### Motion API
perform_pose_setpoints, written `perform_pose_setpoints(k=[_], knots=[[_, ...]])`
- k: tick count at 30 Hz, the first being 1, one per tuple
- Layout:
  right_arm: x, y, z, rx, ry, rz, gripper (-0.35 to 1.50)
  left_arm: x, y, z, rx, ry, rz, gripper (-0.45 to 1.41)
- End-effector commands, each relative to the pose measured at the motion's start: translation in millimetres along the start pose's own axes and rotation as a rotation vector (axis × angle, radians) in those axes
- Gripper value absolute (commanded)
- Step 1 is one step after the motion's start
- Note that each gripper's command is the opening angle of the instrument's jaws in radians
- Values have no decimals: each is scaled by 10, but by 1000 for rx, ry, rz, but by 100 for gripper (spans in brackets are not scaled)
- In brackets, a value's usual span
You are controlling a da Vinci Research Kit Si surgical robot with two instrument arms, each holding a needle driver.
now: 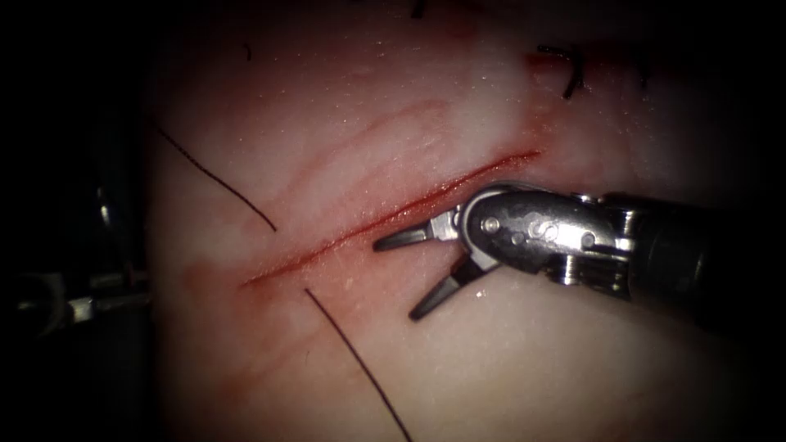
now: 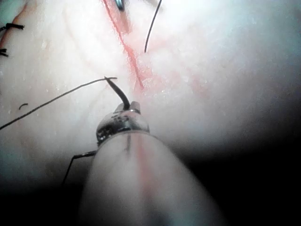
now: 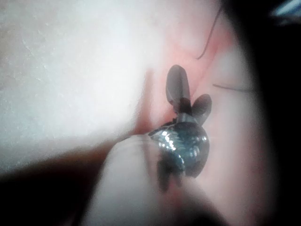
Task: Wound Closure
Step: Pull the suture through the wound with the right needle driver until only a tail remains.
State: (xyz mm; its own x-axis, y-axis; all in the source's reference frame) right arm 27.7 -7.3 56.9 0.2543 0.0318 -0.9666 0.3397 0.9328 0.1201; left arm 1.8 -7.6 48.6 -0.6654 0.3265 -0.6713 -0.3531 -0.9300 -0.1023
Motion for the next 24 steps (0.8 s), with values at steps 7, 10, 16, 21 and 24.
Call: perform_pose_setpoints(k=[7,10,16,21,24], knots=[[-21,-1,54,20,27,-30,132,1,-3,7,0,2,2,-29],[-21,0,59,16,27,-31,123,1,-2,7,0,2,1,-29],[-14,9,73,-4,50,-27,113,1,-2,7,0,2,1,-29],[-12,12,78,-13,56,-31,85,1,-2,7,0,2,1,-29],[-13,8,73,96,72,-39,-35,1,-3,7,0,2,1,-29]])
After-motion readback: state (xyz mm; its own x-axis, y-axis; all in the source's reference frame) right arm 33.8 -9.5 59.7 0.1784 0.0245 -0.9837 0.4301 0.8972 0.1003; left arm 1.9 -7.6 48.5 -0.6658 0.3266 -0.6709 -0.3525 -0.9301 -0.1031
